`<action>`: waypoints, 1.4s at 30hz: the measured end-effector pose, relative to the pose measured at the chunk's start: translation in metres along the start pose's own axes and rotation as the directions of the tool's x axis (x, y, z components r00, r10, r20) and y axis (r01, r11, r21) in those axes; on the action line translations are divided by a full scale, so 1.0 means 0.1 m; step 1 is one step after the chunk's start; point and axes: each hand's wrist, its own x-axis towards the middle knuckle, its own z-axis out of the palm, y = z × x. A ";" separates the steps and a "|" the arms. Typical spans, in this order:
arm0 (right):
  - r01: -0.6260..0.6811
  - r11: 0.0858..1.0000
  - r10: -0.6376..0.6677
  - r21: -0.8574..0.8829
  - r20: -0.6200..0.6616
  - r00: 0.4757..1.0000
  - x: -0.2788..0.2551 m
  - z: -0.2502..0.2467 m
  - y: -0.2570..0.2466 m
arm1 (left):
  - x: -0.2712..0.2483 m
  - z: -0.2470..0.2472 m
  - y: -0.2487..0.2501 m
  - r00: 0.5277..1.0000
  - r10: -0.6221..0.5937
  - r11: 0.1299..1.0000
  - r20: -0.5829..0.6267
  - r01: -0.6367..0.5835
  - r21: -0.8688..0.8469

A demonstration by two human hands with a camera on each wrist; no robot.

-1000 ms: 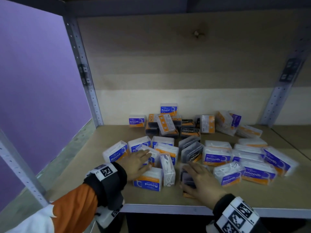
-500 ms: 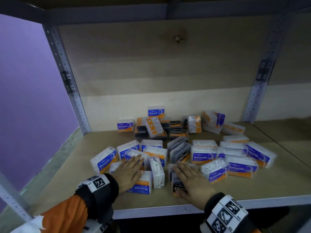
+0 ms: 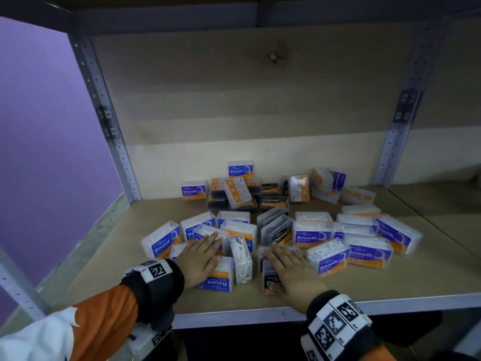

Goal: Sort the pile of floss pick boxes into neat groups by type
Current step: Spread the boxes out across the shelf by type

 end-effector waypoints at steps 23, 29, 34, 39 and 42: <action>0.022 1.000 -0.024 0.015 0.089 0.996 -0.01 -0.11 -0.01 | 0.00 -0.14 0.02 0.999 0.039 0.995 0.036 -0.042 0.093; 0.120 0.977 -0.146 0.177 0.147 0.978 0.04 -0.45 0.16 | 0.13 -0.52 -0.02 0.986 0.128 0.981 0.107 -0.142 0.132; 0.097 0.986 -0.115 0.138 0.129 0.985 0.20 -0.76 0.32 | 0.44 -0.81 -0.12 0.958 0.240 0.955 0.160 -0.262 0.136; 0.040 0.999 -0.037 -0.023 0.101 0.994 0.41 -1.09 0.51 | 0.82 -1.11 -0.16 0.942 0.319 0.927 0.103 -0.333 0.173; -0.018 0.998 0.025 -0.065 0.098 0.995 0.64 -1.19 0.65 | 1.08 -1.24 -0.20 0.932 0.358 0.909 0.061 -0.362 0.204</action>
